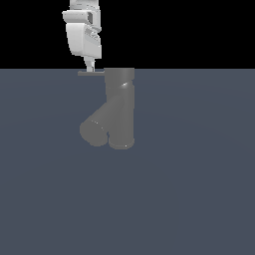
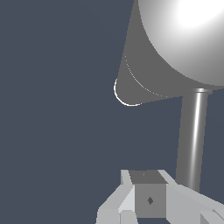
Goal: Turn on the faucet by rotating a designated handle.
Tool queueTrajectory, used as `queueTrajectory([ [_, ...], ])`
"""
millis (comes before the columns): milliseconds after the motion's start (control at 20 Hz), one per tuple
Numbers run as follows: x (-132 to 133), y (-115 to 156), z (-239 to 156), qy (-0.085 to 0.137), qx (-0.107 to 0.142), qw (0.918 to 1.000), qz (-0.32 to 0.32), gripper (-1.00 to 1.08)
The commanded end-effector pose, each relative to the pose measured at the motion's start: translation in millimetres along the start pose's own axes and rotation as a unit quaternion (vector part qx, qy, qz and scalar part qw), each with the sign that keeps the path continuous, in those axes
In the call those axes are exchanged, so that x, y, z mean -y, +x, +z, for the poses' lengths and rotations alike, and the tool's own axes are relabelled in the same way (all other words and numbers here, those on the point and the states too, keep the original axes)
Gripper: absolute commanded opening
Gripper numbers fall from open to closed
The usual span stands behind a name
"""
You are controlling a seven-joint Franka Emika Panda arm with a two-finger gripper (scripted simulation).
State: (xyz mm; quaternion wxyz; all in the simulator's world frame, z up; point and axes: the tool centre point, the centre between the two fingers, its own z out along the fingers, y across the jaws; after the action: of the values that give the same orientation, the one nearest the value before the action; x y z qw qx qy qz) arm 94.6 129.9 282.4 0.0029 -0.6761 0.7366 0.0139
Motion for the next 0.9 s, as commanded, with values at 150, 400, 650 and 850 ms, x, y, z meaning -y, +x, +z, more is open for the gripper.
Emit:
queueTrajectory([
  [150,8,-7,10,0.007,-0.009,0.9996,0.026,-1.0],
  [400,10,-9,12,0.009,-0.011,0.9993,0.033,-1.0],
  [650,8,-9,12,0.008,-0.011,0.9994,0.033,-1.0],
  [850,-2,-9,13,0.008,-0.011,0.9994,0.033,-1.0],
])
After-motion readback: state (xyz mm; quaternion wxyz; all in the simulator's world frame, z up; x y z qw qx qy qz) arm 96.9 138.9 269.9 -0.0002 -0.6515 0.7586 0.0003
